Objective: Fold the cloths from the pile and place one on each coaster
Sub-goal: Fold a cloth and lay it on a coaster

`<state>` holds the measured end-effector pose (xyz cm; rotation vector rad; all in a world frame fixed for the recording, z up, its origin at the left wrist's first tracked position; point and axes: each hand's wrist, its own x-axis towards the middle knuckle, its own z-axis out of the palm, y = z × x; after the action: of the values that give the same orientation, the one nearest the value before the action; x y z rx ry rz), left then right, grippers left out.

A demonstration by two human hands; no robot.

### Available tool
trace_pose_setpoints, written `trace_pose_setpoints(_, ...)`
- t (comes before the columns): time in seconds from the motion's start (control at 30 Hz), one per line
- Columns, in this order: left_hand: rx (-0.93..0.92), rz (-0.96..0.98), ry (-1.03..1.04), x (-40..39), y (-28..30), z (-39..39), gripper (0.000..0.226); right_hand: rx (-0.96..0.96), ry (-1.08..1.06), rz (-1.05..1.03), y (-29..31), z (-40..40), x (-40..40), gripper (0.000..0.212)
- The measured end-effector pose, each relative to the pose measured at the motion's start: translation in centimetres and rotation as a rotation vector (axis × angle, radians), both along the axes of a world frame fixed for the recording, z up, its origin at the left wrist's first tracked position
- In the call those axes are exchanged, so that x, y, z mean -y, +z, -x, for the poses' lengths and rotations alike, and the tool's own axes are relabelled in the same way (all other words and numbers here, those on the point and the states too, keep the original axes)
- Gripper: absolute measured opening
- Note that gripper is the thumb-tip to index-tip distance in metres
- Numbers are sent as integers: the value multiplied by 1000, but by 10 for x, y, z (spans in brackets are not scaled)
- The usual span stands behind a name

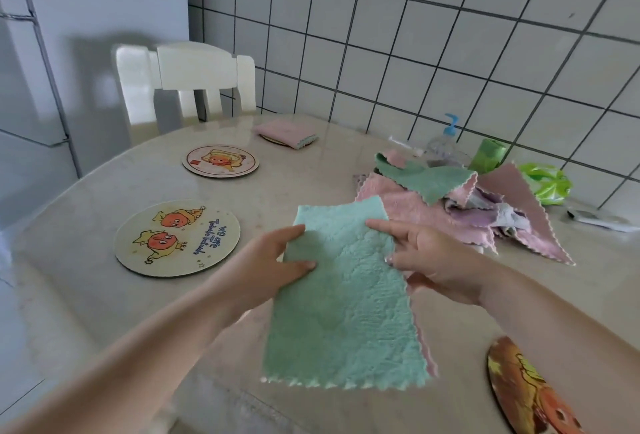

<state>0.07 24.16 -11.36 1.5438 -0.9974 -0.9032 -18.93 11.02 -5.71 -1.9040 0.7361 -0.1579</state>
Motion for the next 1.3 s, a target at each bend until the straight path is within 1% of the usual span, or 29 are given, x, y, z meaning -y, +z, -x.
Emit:
trace_pose_setpoints(0.07, 119, -110, -76, 0, -4, -1, 64, -63, 2, -14, -20, 7, 0, 62)
trace_pose_setpoints(0.13, 257, -169, -133, -3, -6, 0, 64, -120, -13, 15, -31, 11, -6, 64)
trace_pose_setpoints(0.23, 438, -165, -152, -10, -7, -8, 66, -185, -7, 131, -40, 20, -11, 64)
trace_pose_setpoints(0.3, 567, -143, -134, -20, -11, -16, 60, -193, -5, 241, -42, 31, -11, 64)
trace_pose_setpoints(0.37, 699, -78, -149, -36, -15, -23, 53, -181, -11, 409, -44, 44, -11, 65)
trace_pose_setpoints(0.4, 788, -33, -168, -45, -15, -25, 53, -175, 1, 514, -46, 51, -11, 65)
trace_pose_setpoints(0.47, 1082, 129, -223, -58, -18, -29, 54, -168, 89, 665, -51, 65, -16, 60)
trace_pose_setpoints(0.5, 1218, 212, -257, -62, -22, -30, 52, -147, 163, 724, -53, 70, -20, 54)
trace_pose_setpoints(0.53, 1312, 256, -299, -64, -23, -30, 43, -138, 244, 801, -54, 74, -23, 45)
trace_pose_setpoints(0.57, 1373, 286, -340, -65, -23, -30, 34, -125, 312, 901, -55, 76, -26, 38)
trace_pose_setpoints(0.63, 1436, 356, -383, -63, -22, -30, 28, -81, 415, 1091, -61, 76, -29, 29)
trace_pose_setpoints(0.67, 1464, 391, -388, -62, -23, -31, 27, -47, 452, 1149, -64, 76, -30, 26)
trace_pose_setpoints(0.73, 1526, 464, -376, -60, -28, -34, 28, 37, 485, 1199, -67, 73, -33, 20)
trace_pose_setpoints(0.83, 1536, 472, -359, -61, -30, -33, 27, 90, 471, 1259, -67, 71, -34, 20)
trace_pose_setpoints(0.93, 1432, 410, -365, -59, -30, -30, 36, 91, 442, 1269, -71, 68, -37, 19)
trace_pose_setpoints(1.0, 1415, 399, -412, -56, -29, -27, 30, 110, 413, 1254, -73, 65, -40, 17)
trace_pose_setpoints(1.07, 1423, 441, -463, -53, -27, -24, 21, 131, 371, 1234, -75, 63, -42, 22)
trace_pose_setpoints(1.1, 1398, 449, -469, -52, -25, -22, 19, 133, 346, 1211, -76, 64, -42, 26)
trace_pose_setpoints(1.17, 1275, 423, -441, -54, -23, -21, 18, 118, 300, 1090, -78, 66, -42, 26)
trace_pose_setpoints(1.23, 1076, 356, -372, -60, -19, -18, 20, 105, 209, 899, -73, 69, -46, 15)
trace_pose_setpoints(1.27, 969, 321, -322, -64, -17, -15, 21, 110, 143, 815, -70, 70, -49, 11)
trace_pose_setpoints(1.3, 857, 280, -281, -66, -17, -13, 21, 142, 69, 762, -67, 71, -52, 12)
